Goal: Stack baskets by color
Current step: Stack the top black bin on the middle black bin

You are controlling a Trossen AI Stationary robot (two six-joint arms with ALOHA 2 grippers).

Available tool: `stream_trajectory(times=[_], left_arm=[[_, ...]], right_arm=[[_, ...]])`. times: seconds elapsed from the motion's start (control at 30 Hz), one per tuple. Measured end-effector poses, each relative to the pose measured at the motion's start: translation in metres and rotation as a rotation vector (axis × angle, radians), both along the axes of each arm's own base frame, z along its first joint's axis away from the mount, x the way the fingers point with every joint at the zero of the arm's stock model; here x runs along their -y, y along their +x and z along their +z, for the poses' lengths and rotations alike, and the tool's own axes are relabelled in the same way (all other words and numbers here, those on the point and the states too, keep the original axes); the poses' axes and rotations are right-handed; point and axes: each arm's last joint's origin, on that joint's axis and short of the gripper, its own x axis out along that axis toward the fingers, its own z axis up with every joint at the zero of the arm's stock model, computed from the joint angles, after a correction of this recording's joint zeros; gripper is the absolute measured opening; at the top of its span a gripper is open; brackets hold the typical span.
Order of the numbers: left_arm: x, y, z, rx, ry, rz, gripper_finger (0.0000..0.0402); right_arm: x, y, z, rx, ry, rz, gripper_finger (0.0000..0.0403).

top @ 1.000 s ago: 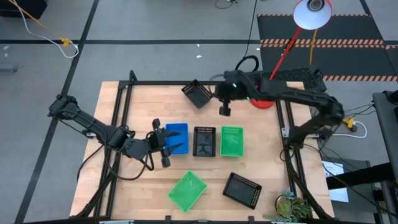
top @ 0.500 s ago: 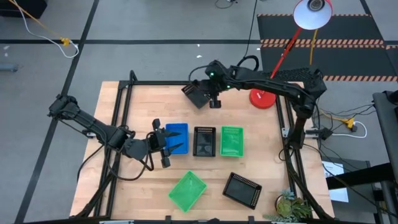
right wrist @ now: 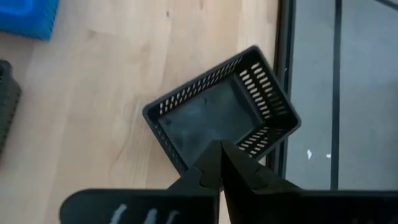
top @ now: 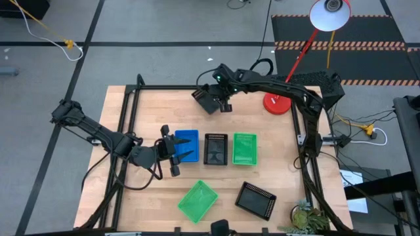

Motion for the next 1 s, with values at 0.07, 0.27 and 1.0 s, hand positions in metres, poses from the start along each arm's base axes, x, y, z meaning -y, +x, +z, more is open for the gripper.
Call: stream_trajectory(times=[0.07,0.27,1.0], left_arm=[[0.0,0.0,0.0,0.0,0.0,0.0,0.0186],[0.001,0.002,-0.003,-0.014,0.007,0.0,0.0186],[0.001,0.007,-0.009,-0.036,0.022,0.007,0.0186]], right_arm=[[0.003,0.0,-0.005,-0.014,0.008,-0.002,0.0],[0.015,-0.006,-0.015,-0.027,0.082,0.03,0.002],[0.012,-0.02,-0.082,-0.055,0.037,0.117,0.0088]])
